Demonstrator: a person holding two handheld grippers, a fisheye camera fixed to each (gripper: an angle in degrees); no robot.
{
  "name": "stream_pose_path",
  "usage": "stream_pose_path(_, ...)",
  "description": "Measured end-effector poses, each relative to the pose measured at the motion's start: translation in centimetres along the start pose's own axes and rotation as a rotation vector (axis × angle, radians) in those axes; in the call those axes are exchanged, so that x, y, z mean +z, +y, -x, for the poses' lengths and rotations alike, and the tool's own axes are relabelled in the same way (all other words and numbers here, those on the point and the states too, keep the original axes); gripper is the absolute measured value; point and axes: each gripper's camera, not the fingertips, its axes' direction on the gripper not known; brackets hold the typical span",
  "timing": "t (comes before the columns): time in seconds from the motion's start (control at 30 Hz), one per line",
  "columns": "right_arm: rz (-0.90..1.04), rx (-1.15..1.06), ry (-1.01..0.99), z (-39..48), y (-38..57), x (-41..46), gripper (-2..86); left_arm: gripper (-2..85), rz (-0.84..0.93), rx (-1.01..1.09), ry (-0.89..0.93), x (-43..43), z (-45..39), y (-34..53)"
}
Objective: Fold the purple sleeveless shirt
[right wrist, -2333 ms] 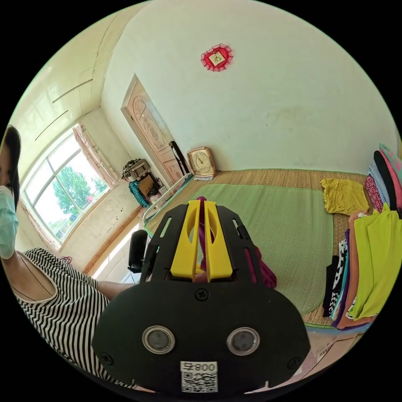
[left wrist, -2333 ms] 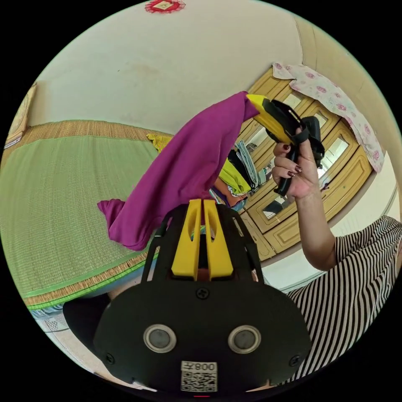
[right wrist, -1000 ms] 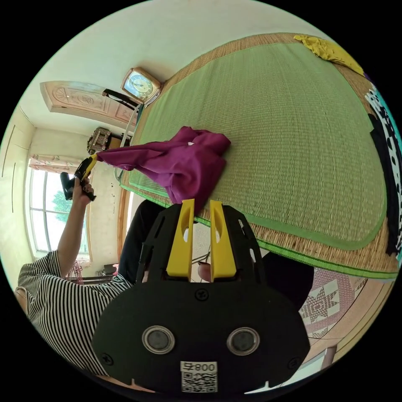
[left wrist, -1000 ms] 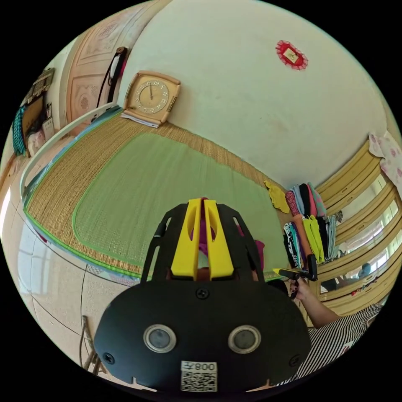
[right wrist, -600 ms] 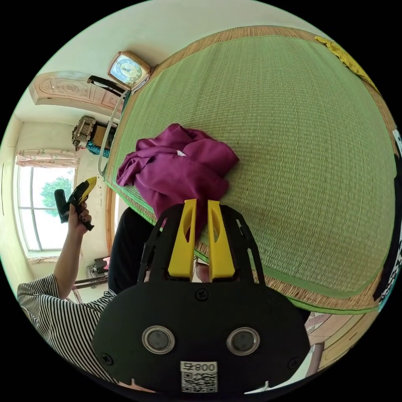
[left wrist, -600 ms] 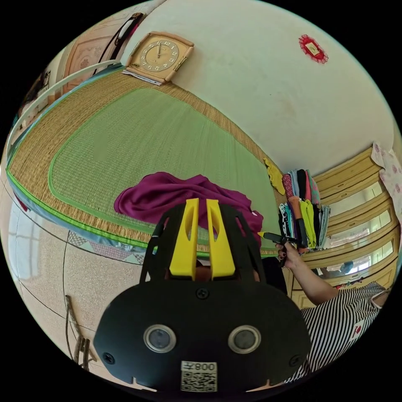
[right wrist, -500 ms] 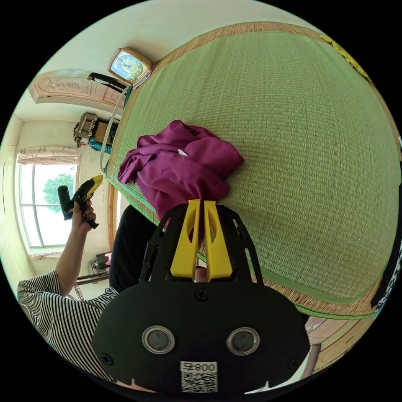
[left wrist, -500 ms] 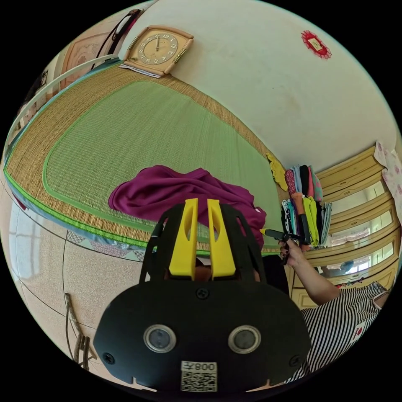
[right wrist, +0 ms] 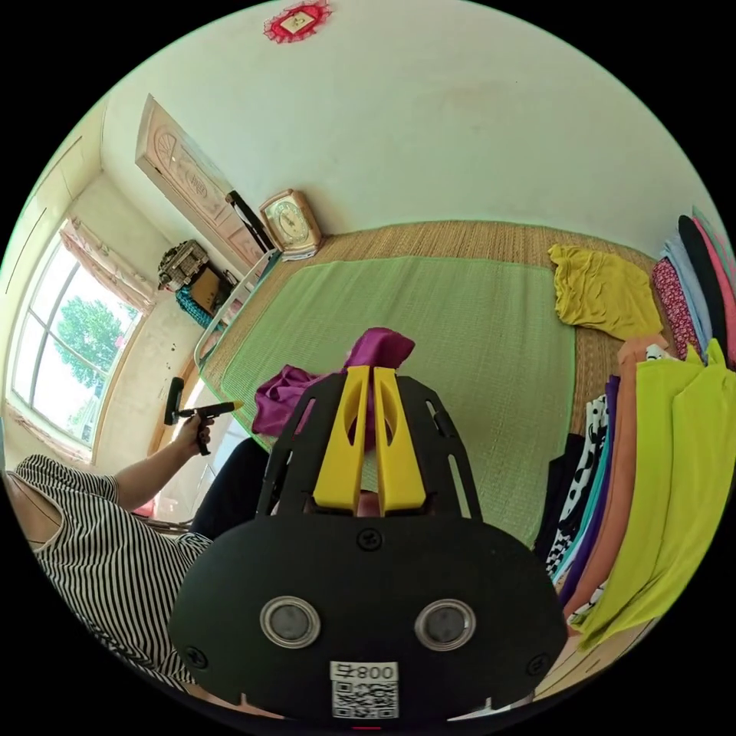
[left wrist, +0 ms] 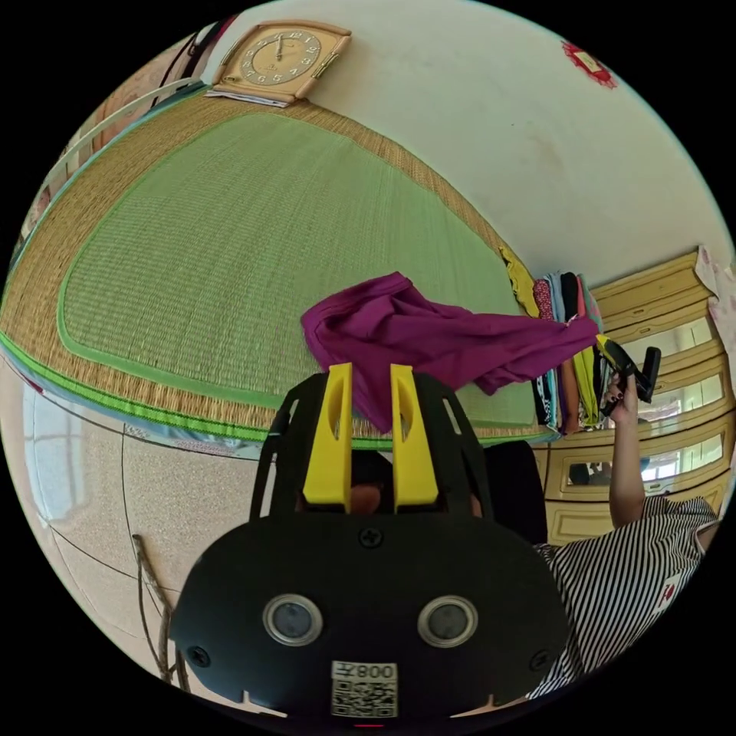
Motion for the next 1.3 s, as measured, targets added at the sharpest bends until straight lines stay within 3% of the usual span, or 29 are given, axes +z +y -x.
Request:
stream_pose_path(0.2, -0.031, -0.099, -0.087, 4.9, 1.1, -1.3, 0.5, 9.1, 0.034, 0.126, 0.235, 3.1, -5.2, 0.6)
stream_pose_path(0.37, -0.032, -0.218, -0.180, 10.7, 2.3, -1.9, 0.5, 11.5, 0.005, 0.374, 0.466, 3.3, -14.5, 0.5)
stream_pose_path(0.57, 0.070, -0.441, -0.154, 18.0, 3.8, -1.5, 0.6, 10.0, -0.167, 0.591, 0.390, 0.6, -22.4, 1.2)
stream_pose_path(0.67, 0.109, -0.513, -0.102, 20.0, 4.9, -0.7, 0.7, 4.5, -0.142, 0.661, 0.381, 0.6, -24.2, 1.8)
stream_pose_path(0.93, 0.144, -0.453, -0.063, 18.4, 6.1, 0.4, 3.7, 0.6, -0.105, 0.742, 0.397, 0.0, -26.5, 3.9)
stream_pose_path(1.03, 0.120, -0.383, -0.195, 15.1, 5.3, 0.0, 7.0, 0.5, -0.078, 0.805, 0.394, -0.4, -27.8, 4.4)
stream_pose_path(1.17, 0.152, -0.302, -0.574, 10.2, 2.9, 2.3, 11.0, 0.4, -0.042, 0.885, 0.426, -1.0, -29.8, 4.9)
stream_pose_path(1.3, 0.251, -0.383, -0.636, 10.1, 1.3, 5.8, 13.1, 0.4, 0.001, 0.959, 0.427, -1.4, -31.8, 5.6)
